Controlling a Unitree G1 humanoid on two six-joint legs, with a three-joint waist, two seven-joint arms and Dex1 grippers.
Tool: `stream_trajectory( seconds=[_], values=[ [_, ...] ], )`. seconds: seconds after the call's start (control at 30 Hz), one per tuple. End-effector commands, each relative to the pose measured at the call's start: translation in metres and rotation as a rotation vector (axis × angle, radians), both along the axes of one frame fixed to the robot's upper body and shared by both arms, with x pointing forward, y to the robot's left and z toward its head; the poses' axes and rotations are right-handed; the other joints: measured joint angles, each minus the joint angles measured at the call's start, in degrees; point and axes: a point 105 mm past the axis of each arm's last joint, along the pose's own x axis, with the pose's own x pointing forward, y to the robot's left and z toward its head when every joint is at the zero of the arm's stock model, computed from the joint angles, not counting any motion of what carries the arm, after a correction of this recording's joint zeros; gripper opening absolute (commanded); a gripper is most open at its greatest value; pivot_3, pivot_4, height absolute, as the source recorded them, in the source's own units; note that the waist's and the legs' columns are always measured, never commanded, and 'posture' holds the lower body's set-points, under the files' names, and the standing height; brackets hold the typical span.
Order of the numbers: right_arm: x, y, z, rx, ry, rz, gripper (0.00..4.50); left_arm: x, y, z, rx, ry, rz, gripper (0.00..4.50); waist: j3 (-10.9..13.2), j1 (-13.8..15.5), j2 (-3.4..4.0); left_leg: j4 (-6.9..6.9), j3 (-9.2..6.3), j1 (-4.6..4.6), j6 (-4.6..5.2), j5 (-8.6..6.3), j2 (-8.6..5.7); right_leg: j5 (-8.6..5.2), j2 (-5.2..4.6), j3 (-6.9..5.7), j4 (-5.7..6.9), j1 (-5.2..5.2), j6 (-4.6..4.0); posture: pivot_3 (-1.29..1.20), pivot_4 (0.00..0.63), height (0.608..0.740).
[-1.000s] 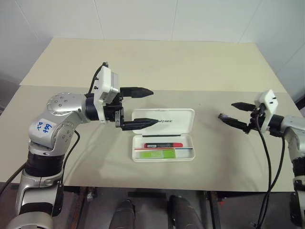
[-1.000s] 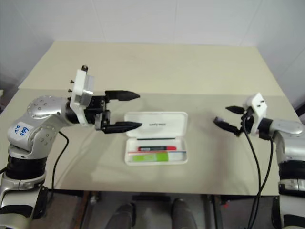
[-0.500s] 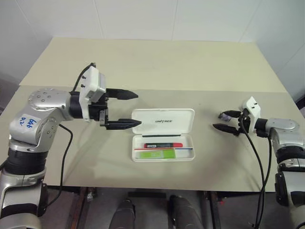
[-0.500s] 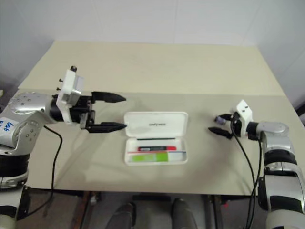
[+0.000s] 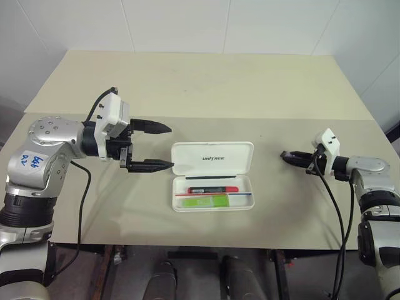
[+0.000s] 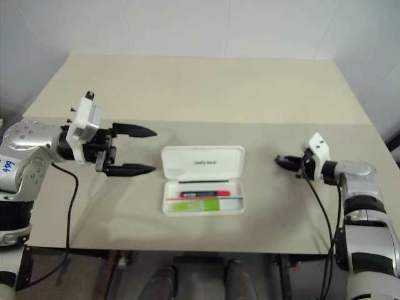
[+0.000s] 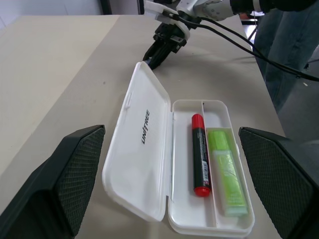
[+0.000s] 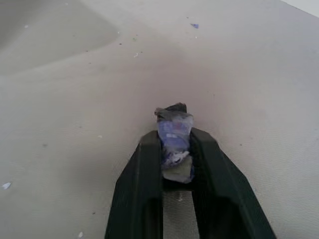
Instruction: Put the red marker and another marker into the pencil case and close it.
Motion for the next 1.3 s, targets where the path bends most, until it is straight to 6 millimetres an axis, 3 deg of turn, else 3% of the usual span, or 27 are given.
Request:
stream_trajectory(
  seconds=[0.03,0.17,0.43,0.57,0.63,0.8,0.97,1.3],
  values=[
    [-0.001,0.0,0.017,-0.005,-0.078,0.029,0.39,0.001,0.01,0.005,-0.005,-0.049,0.013,4.5,0.0,-0.25,0.0,-0.01,0.0,0.0,0.0,0.0,0.0,0.0,0.0,0.0,0.0,0.0,0.0,0.0,0.15,0.74],
    [-0.016,0.015,0.037,0.001,-0.165,0.146,0.39,0.004,0.022,-0.012,0.002,-0.04,0.052,4.5,-0.01,-0.4,0.05,-0.13,0.0,0.0,0.0,0.0,0.0,-0.01,0.0,0.0,0.0,-0.02,0.0,0.0,0.15,0.74],
    [-0.075,0.061,0.054,0.039,-0.165,0.33,0.39,-0.002,0.021,-0.023,-0.014,-0.02,0.053,4.5,0.02,0.01,0.08,-0.12,0.0,-0.06,0.01,0.0,0.0,-0.08,-0.02,0.0,0.11,-0.1,0.04,0.0,0.15,0.74],
    [-0.113,0.11,0.051,0.053,-0.124,0.508,0.39,-0.009,0.02,-0.036,-0.013,0.001,0.05,4.5,0.02,0.12,0.08,-0.02,0.0,0.04,0.01,0.0,0.02,-0.12,-0.01,0.0,0.27,-0.09,-0.05,0.0,0.15,0.74],
    [-0.122,0.121,0.048,0.041,-0.107,0.553,0.39,-0.012,0.018,-0.041,-0.009,0.01,0.049,4.5,0.02,0.1,0.08,-0.02,0.0,0.06,0.01,0.0,0.04,-0.13,0.0,0.0,0.3,-0.09,-0.07,0.0,0.15,0.74],
    [-0.124,0.135,0.036,0.019,-0.078,0.61,0.39,-0.017,0.016,-0.054,0.003,0.022,0.049,4.5,0.0,0.85,0.03,0.2,0.01,0.0,0.01,0.0,0.03,-0.1,-0.01,0.0,0.28,-0.06,-0.09,0.0,0.15,0.74],
    [-0.112,0.146,0.024,-0.028,-0.083,0.664,0.39,-0.019,0.014,-0.067,0.018,0.022,0.056,4.5,-0.01,0.97,0.01,0.2,0.01,0.0,0.02,0.0,0.03,-0.15,-0.01,0.0,0.26,-0.07,-0.19,0.0,0.15,0.74],
    [-0.094,0.145,0.013,-0.066,-0.063,0.708,0.39,-0.02,0.006,-0.069,0.006,0.0,0.058,4.5,-0.01,1.07,0.01,0.08,-0.01,-0.01,0.04,-0.01,0.03,-0.11,-0.01,-0.03,0.25,-0.08,-0.12,0.0,0.15,0.74]
  ],
)
